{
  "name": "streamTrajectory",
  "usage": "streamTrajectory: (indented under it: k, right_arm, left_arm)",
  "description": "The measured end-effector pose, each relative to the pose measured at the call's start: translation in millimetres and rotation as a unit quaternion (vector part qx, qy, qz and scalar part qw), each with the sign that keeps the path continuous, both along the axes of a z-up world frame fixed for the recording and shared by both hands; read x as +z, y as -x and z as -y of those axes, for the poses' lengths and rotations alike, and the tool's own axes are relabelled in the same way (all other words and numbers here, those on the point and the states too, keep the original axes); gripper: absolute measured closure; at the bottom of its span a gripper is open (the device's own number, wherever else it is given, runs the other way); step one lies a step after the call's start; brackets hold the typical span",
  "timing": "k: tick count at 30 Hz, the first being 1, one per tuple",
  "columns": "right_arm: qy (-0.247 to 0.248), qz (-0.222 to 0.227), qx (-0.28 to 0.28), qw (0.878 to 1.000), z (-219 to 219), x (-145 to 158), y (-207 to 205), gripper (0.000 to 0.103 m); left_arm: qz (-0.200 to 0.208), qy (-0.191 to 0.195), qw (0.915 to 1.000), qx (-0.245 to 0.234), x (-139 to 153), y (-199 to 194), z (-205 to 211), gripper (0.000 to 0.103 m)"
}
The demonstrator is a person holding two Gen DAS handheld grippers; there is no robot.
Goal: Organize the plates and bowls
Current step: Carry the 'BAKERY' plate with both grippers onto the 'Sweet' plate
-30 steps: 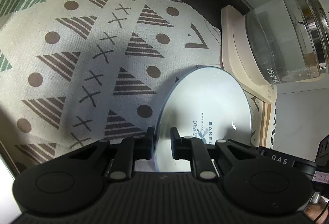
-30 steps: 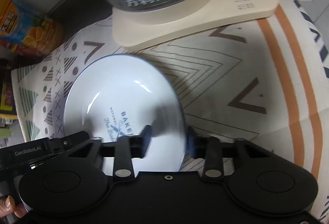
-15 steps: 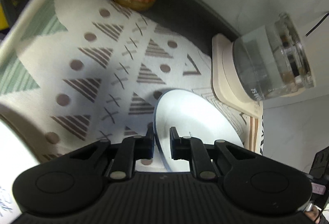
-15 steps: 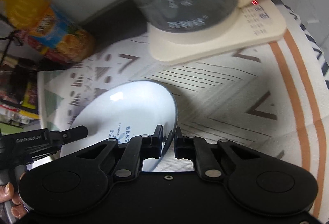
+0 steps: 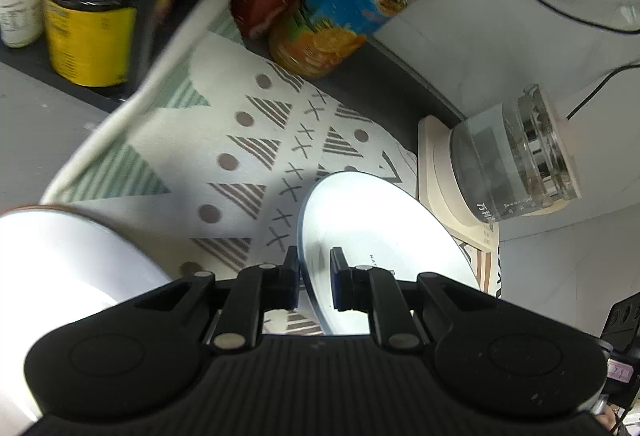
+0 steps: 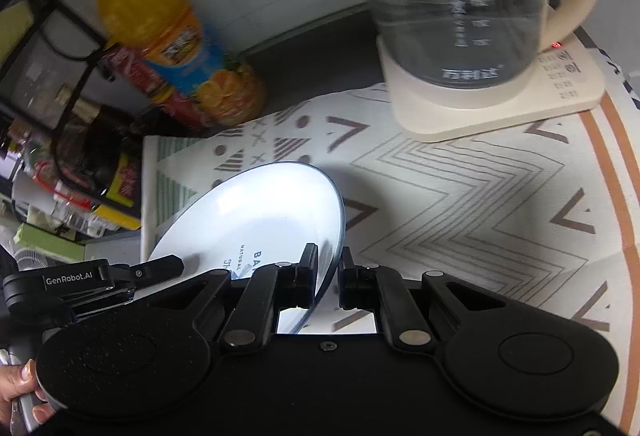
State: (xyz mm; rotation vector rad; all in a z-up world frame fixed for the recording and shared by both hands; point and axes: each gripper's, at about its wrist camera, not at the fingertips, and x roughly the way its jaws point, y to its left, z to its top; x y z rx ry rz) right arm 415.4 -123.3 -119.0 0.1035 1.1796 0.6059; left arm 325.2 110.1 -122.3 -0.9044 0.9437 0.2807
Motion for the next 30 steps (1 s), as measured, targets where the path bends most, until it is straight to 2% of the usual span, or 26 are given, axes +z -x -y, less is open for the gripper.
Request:
streamTrajectory:
  k: [15,30]
  right_arm:
    - [-0.026,0.019,0.031,0.999,-37,14,60,0.093]
    - [-0.027,0.027,0.067,0.997,-68,9,121,0.093]
  left_arm:
    - [0.017,-0.01,0.9992,0.035,24,80,-33,0.09]
    - [0.014,-0.005,0.9979,0.063,14,158,-59,0.09]
